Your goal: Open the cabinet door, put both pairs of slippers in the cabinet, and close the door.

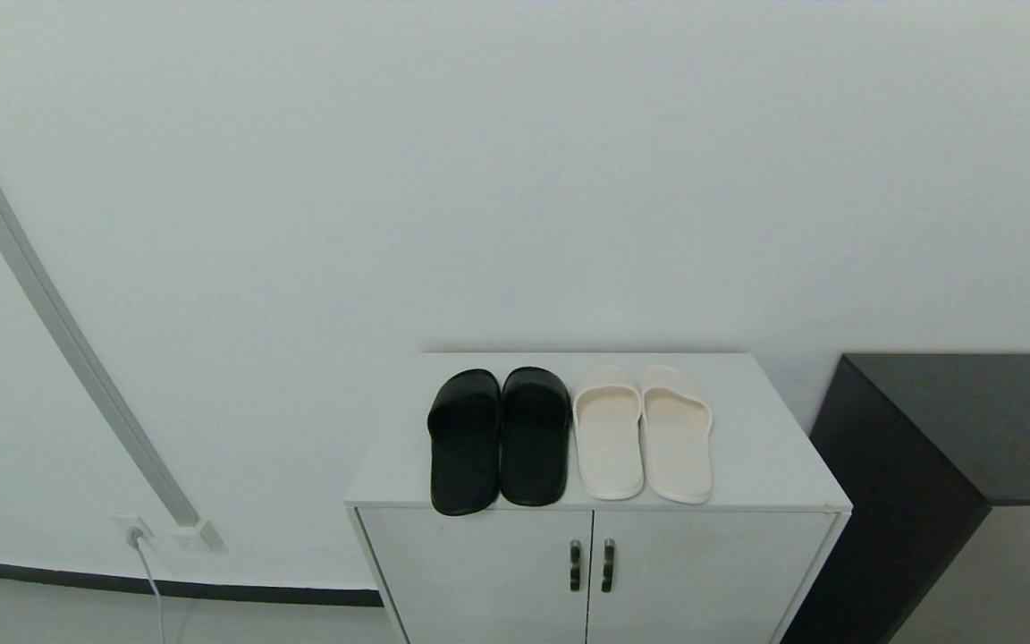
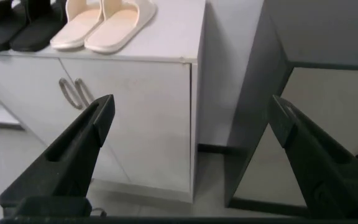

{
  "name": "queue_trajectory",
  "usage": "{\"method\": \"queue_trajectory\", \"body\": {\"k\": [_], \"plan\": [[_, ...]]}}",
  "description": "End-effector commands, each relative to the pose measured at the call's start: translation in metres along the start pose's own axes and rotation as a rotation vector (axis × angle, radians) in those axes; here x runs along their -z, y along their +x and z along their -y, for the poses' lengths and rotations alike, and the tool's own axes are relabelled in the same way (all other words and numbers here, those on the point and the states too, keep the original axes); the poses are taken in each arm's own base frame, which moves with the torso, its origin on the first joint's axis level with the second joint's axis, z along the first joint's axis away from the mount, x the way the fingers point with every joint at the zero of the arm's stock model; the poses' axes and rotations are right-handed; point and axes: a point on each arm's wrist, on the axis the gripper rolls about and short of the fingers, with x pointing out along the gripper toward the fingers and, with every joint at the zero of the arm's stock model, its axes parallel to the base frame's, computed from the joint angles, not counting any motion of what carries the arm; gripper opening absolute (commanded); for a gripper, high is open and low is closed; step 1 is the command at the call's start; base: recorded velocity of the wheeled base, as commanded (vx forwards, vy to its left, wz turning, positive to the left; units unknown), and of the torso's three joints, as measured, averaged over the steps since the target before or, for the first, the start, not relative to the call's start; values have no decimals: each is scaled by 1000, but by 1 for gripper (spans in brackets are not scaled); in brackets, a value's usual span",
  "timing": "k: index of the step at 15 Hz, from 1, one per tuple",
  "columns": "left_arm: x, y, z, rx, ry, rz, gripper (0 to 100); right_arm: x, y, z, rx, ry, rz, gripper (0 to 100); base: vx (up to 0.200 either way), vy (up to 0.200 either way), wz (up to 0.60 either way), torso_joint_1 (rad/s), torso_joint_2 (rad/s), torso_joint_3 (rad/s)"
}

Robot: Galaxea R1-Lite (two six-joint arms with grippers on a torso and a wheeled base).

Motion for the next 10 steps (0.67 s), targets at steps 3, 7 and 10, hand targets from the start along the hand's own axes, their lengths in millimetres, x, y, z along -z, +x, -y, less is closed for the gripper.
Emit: {"method": "queue_trajectory", "body": {"k": [3, 7, 10], "plan": [[0, 0, 0, -2, 0, -1, 0, -50, 25, 1, -53, 8, -111, 100, 0, 0, 0, 0, 0, 0], [0, 0, 0, -3, 0, -1, 0, -70, 69, -3, -138, 20, -153, 100, 0, 0, 0, 0, 0, 0], [0, 0, 0, -3, 0, -1, 0, -72, 82, -14, -195, -3, -205, 100, 0, 0, 0, 0, 0, 0]]}}
